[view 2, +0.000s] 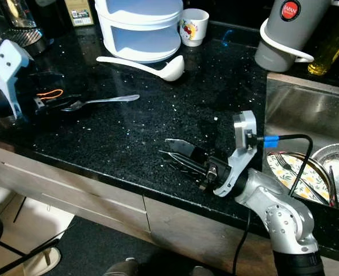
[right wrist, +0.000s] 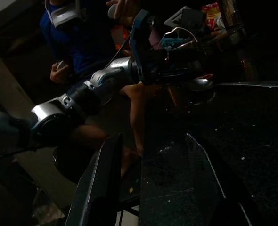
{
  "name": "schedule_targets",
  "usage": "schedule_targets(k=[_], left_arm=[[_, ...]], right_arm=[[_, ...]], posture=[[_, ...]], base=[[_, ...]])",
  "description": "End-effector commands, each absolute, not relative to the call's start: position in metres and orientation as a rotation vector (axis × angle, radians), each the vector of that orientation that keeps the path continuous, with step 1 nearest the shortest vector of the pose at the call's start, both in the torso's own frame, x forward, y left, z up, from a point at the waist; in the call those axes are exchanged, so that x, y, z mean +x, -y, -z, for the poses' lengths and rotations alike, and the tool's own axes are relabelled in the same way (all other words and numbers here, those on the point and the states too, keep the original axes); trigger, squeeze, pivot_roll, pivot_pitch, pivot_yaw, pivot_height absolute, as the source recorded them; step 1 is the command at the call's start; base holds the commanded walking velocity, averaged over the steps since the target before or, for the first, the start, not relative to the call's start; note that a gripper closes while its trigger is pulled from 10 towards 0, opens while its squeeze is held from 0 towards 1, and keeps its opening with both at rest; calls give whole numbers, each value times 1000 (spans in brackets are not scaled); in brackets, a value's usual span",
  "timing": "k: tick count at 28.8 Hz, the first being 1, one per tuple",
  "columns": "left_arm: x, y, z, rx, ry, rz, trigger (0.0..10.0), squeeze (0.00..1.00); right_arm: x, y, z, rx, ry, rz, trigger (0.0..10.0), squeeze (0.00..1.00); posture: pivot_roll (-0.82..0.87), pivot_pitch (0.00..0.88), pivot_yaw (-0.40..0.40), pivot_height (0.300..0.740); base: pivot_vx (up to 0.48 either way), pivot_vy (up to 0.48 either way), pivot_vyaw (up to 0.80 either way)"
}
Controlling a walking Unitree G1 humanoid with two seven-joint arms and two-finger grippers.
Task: Kitchen organization
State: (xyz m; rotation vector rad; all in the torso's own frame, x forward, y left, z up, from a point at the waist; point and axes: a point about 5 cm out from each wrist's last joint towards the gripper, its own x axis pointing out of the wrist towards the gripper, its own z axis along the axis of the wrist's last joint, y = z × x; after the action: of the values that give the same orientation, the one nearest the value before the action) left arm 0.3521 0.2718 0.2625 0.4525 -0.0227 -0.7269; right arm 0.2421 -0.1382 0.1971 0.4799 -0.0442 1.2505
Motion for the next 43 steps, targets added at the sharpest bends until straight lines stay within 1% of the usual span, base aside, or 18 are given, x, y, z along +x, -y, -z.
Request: schedule_targets(k=[1,11,19,21,24,26,27,35,39,43], left_arm=[[354,-271,-259,468,-2,753,10000,0],[365,-268,-261,461,-34,772,10000,0],[368,-263,-264,461,-35,802,10000,0],[370,-255,-263,465,-53,851,10000,0],[371,-250,-261,471,-73,886,10000,0],[371,-237,-254,494,-135,999,10000,0],[371,-235,-253,505,-151,1019,10000,0],[369,-231,-254,563,-195,1082,10000,0],[366,-226,-267,620,-185,1146,10000,0],[365,-226,-265,640,-222,1179,10000,0]], right_arm=[[239,139,-197,456,25,-1245,10000,0],[234,147,-198,435,-2,-1232,10000,0],[228,151,-200,428,-16,-1219,10000,0],[224,153,-201,423,-27,-1209,10000,0],[222,153,-201,420,-34,-1204,10000,0],[222,154,-202,412,-44,-1193,10000,0],[222,154,-202,412,-44,-1192,10000,0],[224,154,-203,410,-41,-1185,10000,0],[226,152,-202,413,-38,-1180,10000,0],[226,151,-202,413,-40,-1177,10000,0]], posture=[[-11,123,-41,740],[-48,151,-46,740],[-71,174,-43,740],[-89,195,-41,740],[-92,200,-41,740],[-91,199,-41,740],[-90,198,-41,740],[-78,189,-36,740],[-64,172,-31,740],[-63,169,-29,740]], base=[[0,0,0],[0,0,0],[0,0,0],[0,0,0],[0,0,0],[0,0,0],[0,0,0],[0,0,0],[0,0,0],[0,0,0]])
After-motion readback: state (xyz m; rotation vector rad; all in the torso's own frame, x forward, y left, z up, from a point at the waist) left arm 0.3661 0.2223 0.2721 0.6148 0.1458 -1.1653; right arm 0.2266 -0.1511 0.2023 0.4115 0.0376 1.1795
